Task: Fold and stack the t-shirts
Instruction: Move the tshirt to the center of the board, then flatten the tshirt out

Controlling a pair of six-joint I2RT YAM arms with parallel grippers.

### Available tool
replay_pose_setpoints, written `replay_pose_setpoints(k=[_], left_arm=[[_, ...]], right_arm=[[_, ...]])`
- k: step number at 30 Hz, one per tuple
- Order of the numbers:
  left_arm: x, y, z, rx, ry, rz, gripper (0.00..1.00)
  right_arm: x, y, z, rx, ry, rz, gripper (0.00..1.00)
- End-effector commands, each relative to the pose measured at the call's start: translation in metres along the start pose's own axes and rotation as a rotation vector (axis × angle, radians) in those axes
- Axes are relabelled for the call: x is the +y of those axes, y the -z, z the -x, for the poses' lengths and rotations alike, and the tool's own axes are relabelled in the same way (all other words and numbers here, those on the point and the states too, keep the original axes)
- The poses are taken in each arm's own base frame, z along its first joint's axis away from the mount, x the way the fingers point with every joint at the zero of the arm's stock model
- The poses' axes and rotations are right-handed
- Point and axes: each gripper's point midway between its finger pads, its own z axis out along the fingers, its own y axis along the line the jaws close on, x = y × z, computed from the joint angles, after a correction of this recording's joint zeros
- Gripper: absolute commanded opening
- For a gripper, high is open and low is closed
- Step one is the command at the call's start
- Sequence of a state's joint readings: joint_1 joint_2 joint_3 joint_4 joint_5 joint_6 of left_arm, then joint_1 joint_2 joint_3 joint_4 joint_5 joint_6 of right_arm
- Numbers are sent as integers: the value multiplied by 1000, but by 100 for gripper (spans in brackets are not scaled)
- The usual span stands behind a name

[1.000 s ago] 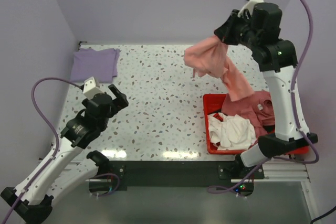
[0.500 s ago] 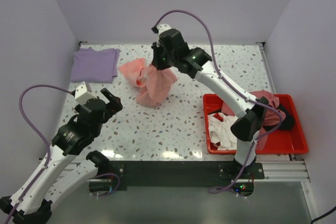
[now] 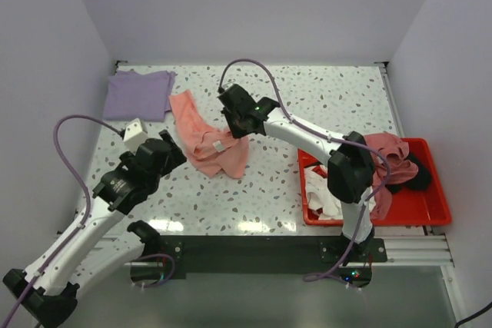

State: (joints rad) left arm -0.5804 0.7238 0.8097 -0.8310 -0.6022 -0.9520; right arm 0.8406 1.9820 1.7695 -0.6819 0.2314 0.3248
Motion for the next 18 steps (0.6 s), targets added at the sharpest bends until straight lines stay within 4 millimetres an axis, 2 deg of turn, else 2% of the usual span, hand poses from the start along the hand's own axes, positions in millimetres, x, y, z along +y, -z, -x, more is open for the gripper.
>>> replay_pose_setpoints(k=[1, 2, 3, 4, 5, 6, 9, 10, 11, 12, 13, 15, 16, 17, 18], left_arm=[[-2, -11, -8, 10, 12, 28, 100], [-4, -15, -10, 11, 11, 25, 100], [-6, -19, -13, 18, 1, 26, 100], [-14, -22, -12, 18, -7, -4, 100], [-15, -25, -14, 18, -14, -6, 100], [-17, -29, -16, 21, -21, 1, 100], [-19, -46, -12, 15, -15, 29, 100], [-21, -56, -4, 27, 14, 10, 100], [-19, -67, -9, 58, 17, 11, 100], [-19, -76, -8, 75, 32, -4, 100], [-23, -87, 0, 71, 72, -38, 100], [-20, -106, -8, 110, 79, -21, 100], [-26, -114, -4, 112, 93, -45, 100], [-30, -121, -1, 116, 98, -48, 100], [-28, -134, -10, 151, 88, -26, 98]], right_arm=[[-52, 35, 26, -105, -68, -99, 28], [-59, 31, 15, -80, -74, -106, 48], [-68, 32, 13, -78, -90, -112, 55], [-70, 43, 18, -106, -97, -97, 65], [-74, 43, 10, -98, -84, -102, 93], [-74, 49, 14, -121, -83, -94, 99], [-67, 75, 13, -163, -69, -15, 99], [-64, 73, -4, -139, -64, 15, 99], [-54, 91, -4, -170, -71, 95, 99], [-46, 94, -4, -203, -80, 148, 99], [-43, 87, -31, -163, -85, 179, 99], [-27, 100, -36, -210, -102, 283, 99], [-24, 93, -56, -175, -96, 298, 99], [-18, 93, -64, -168, -72, 321, 99], [-10, 95, -69, -169, -52, 343, 99]])
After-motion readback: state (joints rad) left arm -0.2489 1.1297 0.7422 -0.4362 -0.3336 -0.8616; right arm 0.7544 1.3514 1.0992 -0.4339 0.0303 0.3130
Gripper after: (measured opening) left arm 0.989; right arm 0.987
